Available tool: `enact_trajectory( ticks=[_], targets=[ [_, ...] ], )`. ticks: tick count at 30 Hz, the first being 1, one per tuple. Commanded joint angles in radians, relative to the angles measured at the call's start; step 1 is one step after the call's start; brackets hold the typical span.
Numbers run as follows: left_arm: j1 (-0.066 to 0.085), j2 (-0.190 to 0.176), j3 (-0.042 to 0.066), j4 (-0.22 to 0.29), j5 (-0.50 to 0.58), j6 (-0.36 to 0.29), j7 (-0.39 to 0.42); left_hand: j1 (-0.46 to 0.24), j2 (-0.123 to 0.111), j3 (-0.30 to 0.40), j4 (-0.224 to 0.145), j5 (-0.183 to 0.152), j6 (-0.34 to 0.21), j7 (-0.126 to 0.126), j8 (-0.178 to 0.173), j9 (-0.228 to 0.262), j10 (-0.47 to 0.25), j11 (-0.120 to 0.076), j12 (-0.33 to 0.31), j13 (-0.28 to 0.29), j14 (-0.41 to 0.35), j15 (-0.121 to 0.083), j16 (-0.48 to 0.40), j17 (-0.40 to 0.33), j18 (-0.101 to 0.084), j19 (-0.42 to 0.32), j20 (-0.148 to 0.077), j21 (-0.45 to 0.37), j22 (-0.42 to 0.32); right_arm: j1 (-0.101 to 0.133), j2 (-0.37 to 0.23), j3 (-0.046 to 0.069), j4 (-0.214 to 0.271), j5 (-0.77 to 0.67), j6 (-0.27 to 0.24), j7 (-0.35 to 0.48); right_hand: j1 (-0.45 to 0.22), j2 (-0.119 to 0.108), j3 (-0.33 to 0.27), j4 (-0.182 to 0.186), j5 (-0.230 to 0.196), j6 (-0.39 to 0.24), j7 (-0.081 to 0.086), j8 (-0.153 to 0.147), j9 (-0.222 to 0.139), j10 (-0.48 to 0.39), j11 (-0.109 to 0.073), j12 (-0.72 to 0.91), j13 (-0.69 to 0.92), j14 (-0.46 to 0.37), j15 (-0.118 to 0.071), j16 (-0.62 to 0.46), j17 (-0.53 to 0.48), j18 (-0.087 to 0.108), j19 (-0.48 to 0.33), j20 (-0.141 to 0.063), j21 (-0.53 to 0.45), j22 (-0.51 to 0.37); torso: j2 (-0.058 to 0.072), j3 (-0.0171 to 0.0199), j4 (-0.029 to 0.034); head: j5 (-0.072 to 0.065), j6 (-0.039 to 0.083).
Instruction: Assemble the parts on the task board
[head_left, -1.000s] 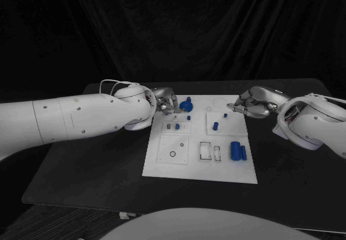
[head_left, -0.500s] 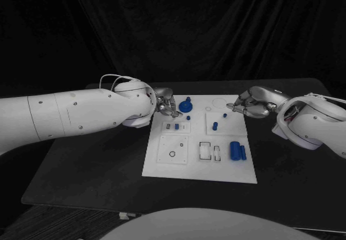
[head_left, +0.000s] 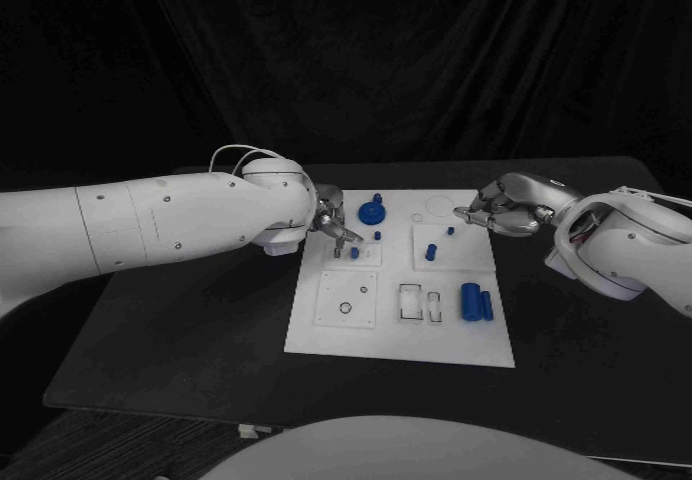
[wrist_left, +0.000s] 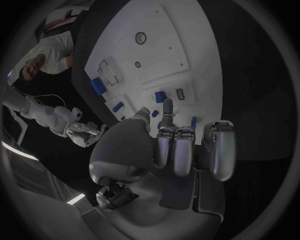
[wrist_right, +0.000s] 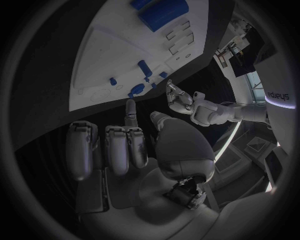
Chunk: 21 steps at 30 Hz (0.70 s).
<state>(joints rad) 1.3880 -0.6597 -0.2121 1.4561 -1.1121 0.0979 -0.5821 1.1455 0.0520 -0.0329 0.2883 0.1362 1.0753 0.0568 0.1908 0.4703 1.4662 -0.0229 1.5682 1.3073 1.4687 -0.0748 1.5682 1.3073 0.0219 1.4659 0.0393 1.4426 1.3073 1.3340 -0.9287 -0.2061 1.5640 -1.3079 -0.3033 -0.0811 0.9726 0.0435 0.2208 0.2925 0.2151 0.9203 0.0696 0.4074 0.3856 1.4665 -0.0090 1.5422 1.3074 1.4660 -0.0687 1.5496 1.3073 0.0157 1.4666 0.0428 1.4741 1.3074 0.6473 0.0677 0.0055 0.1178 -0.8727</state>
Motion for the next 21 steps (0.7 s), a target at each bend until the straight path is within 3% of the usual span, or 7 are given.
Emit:
enact_trajectory(
  ticks=[1,8,13,21],
  targets=[
    [-0.002,0.006,0.001,-0.006,0.015,0.031,-0.011,-0.011,-0.002,-0.005,-0.001,-0.002,0.006,0.002,-0.006,-0.002,0.105,0.005,0.003,0.263,0.102,0.004,0.003,0.263,0.007,0.048,0.002,0.000,0.225,-0.003,0.000,0.001,0.002,-0.002,0.003,-0.013,-0.003,0.008,0.004,0.000,-0.005,-0.009,0.000,0.005,0.001,0.070,0.003,-0.004,0.200,0.090,0.002,-0.005,0.206,0.012,0.046,0.003,-0.004,0.226,-0.001,0.0001,-0.0003,0.002,0.000],
    [-0.003,0.018,0.001,-0.021,0.015,0.025,-0.009,-0.008,-0.003,-0.004,-0.005,0.008,0.000,0.004,-0.020,-0.012,0.105,0.006,0.003,0.263,0.102,0.004,0.003,0.263,0.009,0.045,0.002,-0.005,0.223,-0.004,0.002,0.001,0.001,-0.002,0.004,-0.013,-0.003,0.008,0.004,0.000,-0.005,-0.009,0.000,0.005,0.001,0.070,0.003,-0.004,0.200,0.090,0.002,-0.005,0.206,0.012,0.046,0.003,-0.004,0.226,0.000,-0.0016,0.0001,0.003,0.000],
    [-0.009,0.030,0.001,-0.034,0.015,0.014,0.004,0.017,-0.005,0.008,-0.015,0.068,0.000,0.008,-0.045,-0.033,0.105,0.010,0.003,0.263,0.102,0.007,0.003,0.263,0.008,0.046,0.004,-0.005,0.223,-0.004,0.001,0.001,0.002,-0.002,0.005,-0.012,-0.003,0.008,0.004,0.000,-0.005,-0.009,0.000,0.005,0.001,0.070,0.003,-0.004,0.200,0.090,0.002,-0.005,0.206,0.012,0.046,0.003,-0.004,0.226,0.000,0.0001,0.0005,0.001,0.000],
    [-0.023,0.049,0.001,-0.050,0.015,0.020,0.007,0.028,-0.011,0.014,-0.018,0.096,-0.002,0.011,-0.058,-0.044,0.105,0.012,0.003,0.263,0.102,0.009,0.003,0.263,0.010,0.043,0.006,-0.012,0.221,-0.004,0.000,0.001,0.002,-0.002,0.006,-0.013,-0.003,0.008,0.004,0.000,-0.005,-0.009,0.000,0.005,0.001,0.070,0.003,-0.004,0.200,0.090,0.002,-0.005,0.206,0.012,0.046,0.003,-0.004,0.226,-0.001,0.0010,-0.0001,0.003,0.000]
  ],
)
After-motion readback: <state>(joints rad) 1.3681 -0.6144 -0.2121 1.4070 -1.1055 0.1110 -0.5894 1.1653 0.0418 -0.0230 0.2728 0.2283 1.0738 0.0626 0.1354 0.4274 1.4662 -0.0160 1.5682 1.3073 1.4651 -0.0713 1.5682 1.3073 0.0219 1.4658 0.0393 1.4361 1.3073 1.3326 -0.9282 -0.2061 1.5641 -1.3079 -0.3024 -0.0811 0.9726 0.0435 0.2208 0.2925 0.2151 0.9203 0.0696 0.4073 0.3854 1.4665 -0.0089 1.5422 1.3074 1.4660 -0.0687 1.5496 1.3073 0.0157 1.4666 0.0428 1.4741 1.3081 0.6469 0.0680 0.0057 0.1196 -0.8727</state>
